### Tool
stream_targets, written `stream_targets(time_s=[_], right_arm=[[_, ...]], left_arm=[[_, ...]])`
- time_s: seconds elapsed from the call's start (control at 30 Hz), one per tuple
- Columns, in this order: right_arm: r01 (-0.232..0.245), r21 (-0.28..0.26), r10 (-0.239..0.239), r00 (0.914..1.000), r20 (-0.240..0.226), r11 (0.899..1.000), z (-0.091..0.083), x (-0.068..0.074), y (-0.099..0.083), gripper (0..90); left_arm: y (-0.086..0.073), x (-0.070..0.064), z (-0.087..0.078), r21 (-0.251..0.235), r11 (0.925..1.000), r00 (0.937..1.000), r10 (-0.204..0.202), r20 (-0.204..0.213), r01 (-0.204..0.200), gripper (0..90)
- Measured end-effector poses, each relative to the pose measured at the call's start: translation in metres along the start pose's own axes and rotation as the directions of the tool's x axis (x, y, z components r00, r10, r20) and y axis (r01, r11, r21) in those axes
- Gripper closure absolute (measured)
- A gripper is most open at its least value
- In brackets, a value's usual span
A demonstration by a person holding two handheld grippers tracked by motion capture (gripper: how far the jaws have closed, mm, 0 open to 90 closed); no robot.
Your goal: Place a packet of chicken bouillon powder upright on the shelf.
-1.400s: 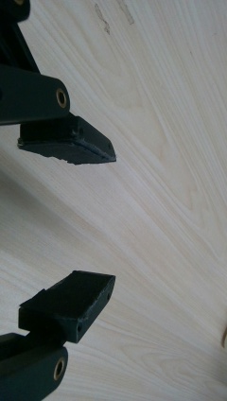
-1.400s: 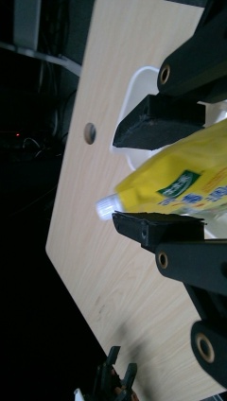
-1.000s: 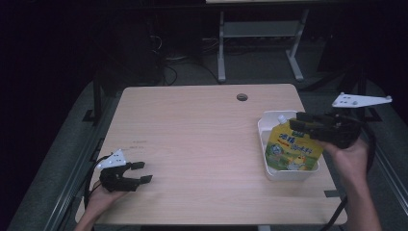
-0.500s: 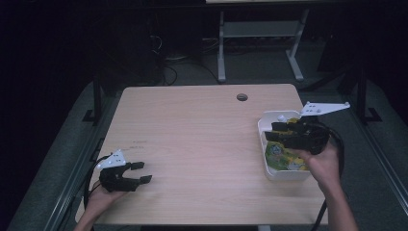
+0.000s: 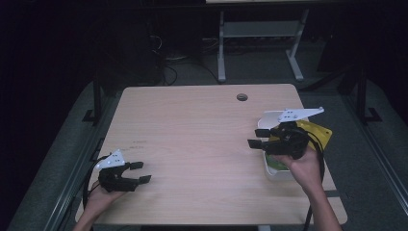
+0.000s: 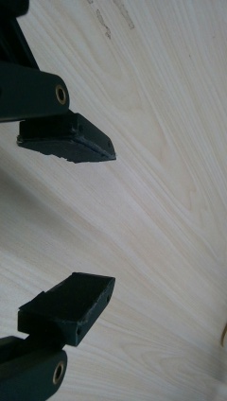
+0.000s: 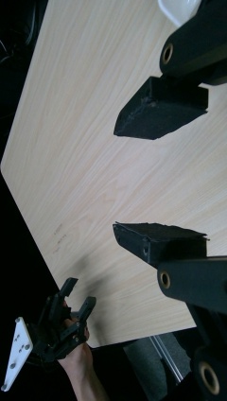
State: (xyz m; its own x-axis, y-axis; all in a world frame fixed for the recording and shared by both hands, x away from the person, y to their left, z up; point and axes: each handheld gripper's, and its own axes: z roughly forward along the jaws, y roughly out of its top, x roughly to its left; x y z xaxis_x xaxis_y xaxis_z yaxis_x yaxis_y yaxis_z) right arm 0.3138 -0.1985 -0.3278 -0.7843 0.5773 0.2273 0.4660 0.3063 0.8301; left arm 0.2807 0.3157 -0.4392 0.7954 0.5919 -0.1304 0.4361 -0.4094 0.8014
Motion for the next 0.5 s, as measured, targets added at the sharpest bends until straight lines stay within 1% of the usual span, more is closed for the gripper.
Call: stream_targets(time_s=[0.1,0.13,0.3,0.37,0.5], right_arm=[[-0.001,0.006,0.001,1.0000,-0.006,1.000,0.004,0.001,0.000,45.1],[0.001,0.009,-0.001,0.9999,-0.013,1.000,0.009,0.003,0.000,44.9],[0.013,0.028,-0.012,0.9995,-0.028,1.000,0.021,0.008,0.000,44.0],[0.010,0.032,-0.009,0.9992,-0.038,0.999,0.026,0.011,0.000,43.4],[0.018,0.053,-0.015,0.9984,-0.054,0.998,0.039,0.015,-0.001,42.7]], left_arm=[[0.000,0.000,0.000,-0.002,1.0000,1.0000,0.001,0.000,-0.001,33.4],[0.000,0.000,-0.001,-0.002,1.0000,1.0000,0.001,0.000,-0.001,33.3],[0.000,0.000,0.000,-0.002,1.0000,1.0000,0.000,0.001,0.000,33.0],[0.000,0.000,0.000,-0.005,1.0000,1.0000,-0.003,0.001,0.003,33.0],[0.000,0.000,0.000,-0.003,1.0000,1.0000,-0.001,0.002,0.001,32.7]])
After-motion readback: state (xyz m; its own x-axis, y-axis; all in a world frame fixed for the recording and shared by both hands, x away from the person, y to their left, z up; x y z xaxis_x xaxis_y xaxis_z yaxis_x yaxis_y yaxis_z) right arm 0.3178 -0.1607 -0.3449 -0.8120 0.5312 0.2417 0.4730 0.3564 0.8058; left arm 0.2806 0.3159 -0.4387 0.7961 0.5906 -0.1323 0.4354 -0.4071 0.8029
